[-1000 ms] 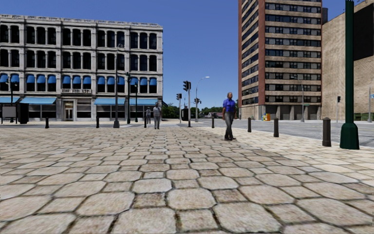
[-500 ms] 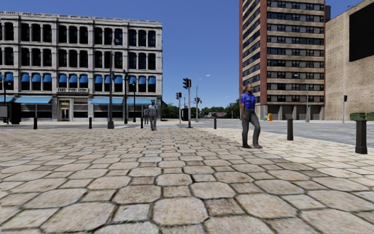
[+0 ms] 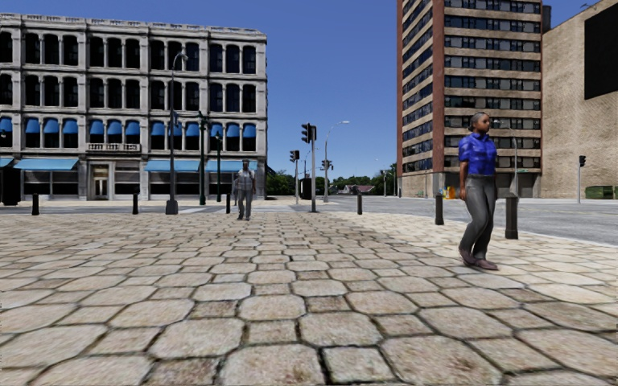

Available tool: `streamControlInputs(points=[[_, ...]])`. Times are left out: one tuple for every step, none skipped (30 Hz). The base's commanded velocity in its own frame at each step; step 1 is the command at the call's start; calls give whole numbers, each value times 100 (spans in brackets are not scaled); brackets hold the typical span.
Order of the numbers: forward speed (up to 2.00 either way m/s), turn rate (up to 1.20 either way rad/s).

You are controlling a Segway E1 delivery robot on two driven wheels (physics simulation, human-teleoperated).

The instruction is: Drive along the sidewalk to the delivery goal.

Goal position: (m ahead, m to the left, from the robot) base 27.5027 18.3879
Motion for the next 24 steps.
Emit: streamControlInputs(points=[[200,0],[200,0],[200,0],[200,0],[200,0],[200,0],[200,0],[200,0],[200,0],[200,0],[200,0],[200,0],[200,0],[200,0],[200,0],[200,0],[200,0],[200,0],[200,0],[200,0],[200,0],[200,0],[200,0],[200,0]])
